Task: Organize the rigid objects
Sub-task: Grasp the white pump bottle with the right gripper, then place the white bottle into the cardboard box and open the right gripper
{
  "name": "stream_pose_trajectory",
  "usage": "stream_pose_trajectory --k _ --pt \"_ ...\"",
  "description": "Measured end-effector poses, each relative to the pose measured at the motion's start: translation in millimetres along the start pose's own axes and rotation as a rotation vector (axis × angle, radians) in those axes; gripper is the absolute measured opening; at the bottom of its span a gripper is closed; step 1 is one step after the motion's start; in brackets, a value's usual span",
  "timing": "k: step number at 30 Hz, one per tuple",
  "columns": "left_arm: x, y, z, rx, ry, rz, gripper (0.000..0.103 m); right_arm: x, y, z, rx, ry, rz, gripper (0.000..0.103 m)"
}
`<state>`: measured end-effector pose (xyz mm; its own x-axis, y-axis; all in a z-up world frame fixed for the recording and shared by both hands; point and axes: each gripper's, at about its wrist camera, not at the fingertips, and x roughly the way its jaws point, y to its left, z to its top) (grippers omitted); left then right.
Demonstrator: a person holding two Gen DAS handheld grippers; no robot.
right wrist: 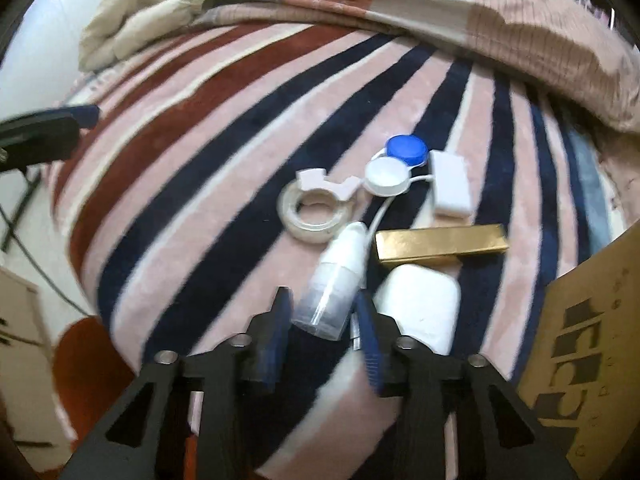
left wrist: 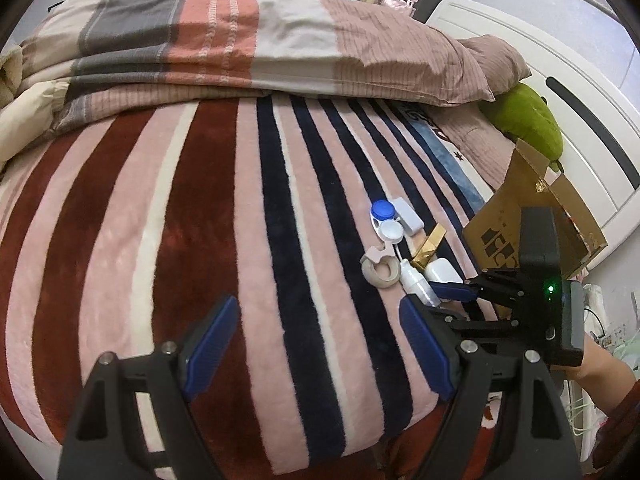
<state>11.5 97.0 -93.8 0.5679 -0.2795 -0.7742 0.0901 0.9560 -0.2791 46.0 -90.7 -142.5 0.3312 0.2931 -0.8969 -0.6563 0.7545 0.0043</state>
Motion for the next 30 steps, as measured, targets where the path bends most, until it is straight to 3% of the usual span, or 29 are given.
stream_pose_trajectory --k 5,10,15,20,25,28,30 --pt "0.0 -12.0 4.1 0.021 0.000 -0.029 0.080 -8.9 3.4 -1.3 -0.017 -0.019 -0.023 0.024" --pt "0.6 -26.7 10.1 0.039 -0.002 -0.069 0.080 -34.7 7.3 -4.3 -0.043 -0.070 0.008 0.020" --pt "2.9 -32.8 7.9 0.046 0.008 -0.056 0.080 -24.9 5.8 -10.7 -0.033 0.024 0.050 0.021" --pt "4.3 -29.4 6.2 0.038 0.022 -0.040 0.080 -7.3 3.4 -16.9 -0.019 0.037 0.061 0.023" --pt "2.9 -31.4 6.8 0.045 0.022 -0.067 0.080 -11.9 6.6 -13.0 -0.047 -0.008 0.034 0.020" --pt "-0.1 -39.1 10.4 0.055 0.015 -0.100 0.080 -36.0 10.9 -6.9 -0.054 -0.074 0.073 0.020" --pt "-4.6 -48.9 15.6 0.063 0.003 -0.160 0.080 -53.9 13.3 -1.1 -0.062 -0.123 0.095 0.020"
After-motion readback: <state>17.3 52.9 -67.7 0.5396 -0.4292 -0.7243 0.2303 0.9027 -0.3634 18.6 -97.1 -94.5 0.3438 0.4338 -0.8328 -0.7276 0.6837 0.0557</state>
